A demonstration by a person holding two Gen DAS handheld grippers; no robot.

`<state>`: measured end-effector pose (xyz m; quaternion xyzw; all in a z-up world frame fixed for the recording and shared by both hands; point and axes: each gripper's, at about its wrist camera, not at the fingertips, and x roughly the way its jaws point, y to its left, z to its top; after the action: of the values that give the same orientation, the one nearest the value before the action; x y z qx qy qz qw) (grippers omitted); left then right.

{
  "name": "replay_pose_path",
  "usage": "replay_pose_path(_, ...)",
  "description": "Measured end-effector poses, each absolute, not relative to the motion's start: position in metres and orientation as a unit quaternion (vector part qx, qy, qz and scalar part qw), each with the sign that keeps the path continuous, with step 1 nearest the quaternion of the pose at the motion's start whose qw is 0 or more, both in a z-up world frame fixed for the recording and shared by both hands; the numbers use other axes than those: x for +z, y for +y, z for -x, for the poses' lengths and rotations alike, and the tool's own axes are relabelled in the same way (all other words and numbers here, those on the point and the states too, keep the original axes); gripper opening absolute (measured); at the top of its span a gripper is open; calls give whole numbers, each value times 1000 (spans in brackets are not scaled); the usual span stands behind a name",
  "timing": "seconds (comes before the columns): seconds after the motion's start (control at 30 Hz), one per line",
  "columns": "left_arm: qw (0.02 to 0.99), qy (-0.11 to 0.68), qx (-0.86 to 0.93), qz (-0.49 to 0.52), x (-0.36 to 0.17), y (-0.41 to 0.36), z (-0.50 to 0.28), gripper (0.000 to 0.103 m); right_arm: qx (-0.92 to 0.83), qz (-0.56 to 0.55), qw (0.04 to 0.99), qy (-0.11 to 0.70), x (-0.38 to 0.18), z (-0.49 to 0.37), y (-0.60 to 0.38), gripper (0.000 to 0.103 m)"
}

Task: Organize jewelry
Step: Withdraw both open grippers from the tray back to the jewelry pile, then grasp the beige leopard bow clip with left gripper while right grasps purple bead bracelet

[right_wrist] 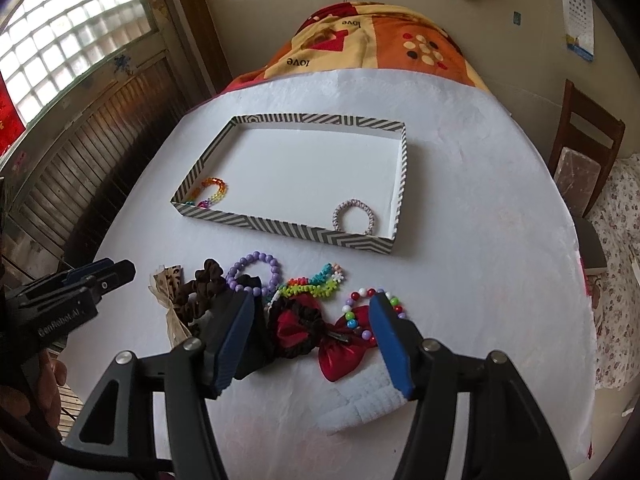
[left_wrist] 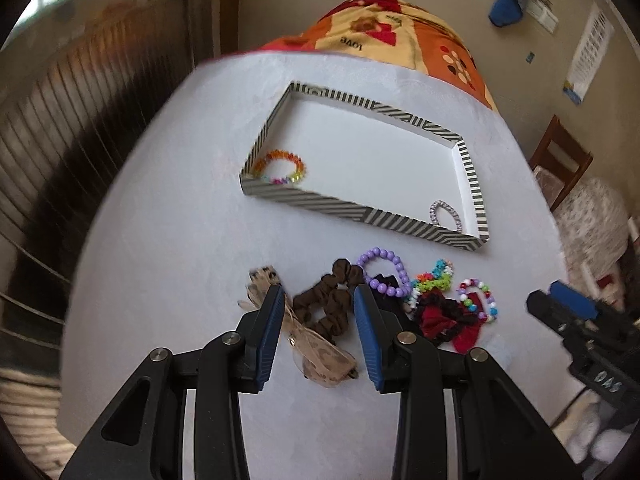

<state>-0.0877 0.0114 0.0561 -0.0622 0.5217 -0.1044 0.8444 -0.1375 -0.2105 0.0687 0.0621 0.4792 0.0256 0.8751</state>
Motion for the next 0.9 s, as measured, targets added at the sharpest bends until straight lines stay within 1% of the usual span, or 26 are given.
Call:
replay_pose_path(0.1,830,540,-99,100,49,27,83,28,31,-60,873,483,66,136,-210,63)
replay_pose_path(0.27,816,557,-104,114,36,35,83,28,40,-64,871,485,63,132,-214,63)
replay_pose_path(0.53,780,604,-103,128,-6,34,80,28,76,-48,861,501,47,119,-206,63)
replay_pose_path(0.9,778,606,-74,147,-24,32,65,28,115,-6,846,520,16,79,-179,63)
